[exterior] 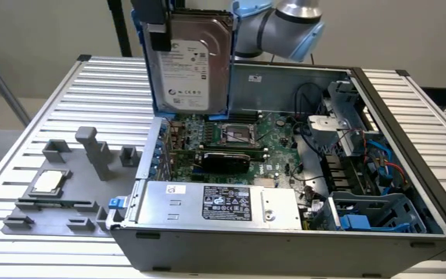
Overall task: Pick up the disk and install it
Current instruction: 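Pick up the disk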
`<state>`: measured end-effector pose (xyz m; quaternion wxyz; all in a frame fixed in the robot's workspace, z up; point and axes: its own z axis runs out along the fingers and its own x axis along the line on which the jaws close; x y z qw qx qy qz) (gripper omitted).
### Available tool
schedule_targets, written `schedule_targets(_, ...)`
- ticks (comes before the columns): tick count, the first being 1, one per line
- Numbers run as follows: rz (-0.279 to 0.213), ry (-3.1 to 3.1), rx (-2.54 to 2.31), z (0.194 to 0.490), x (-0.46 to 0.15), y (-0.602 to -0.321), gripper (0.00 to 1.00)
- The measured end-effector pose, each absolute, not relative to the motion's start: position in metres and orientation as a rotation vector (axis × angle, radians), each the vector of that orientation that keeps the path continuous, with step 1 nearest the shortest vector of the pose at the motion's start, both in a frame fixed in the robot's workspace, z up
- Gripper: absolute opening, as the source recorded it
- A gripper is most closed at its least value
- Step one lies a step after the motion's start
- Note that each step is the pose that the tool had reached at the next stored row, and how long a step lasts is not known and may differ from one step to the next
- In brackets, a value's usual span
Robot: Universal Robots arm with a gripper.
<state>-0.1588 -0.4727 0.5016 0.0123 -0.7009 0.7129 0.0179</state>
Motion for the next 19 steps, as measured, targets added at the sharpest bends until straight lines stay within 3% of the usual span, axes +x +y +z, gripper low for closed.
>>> schedule_targets(19,0.070,2.216,-2.178,0.502,-0.079,-0.508,0.00)
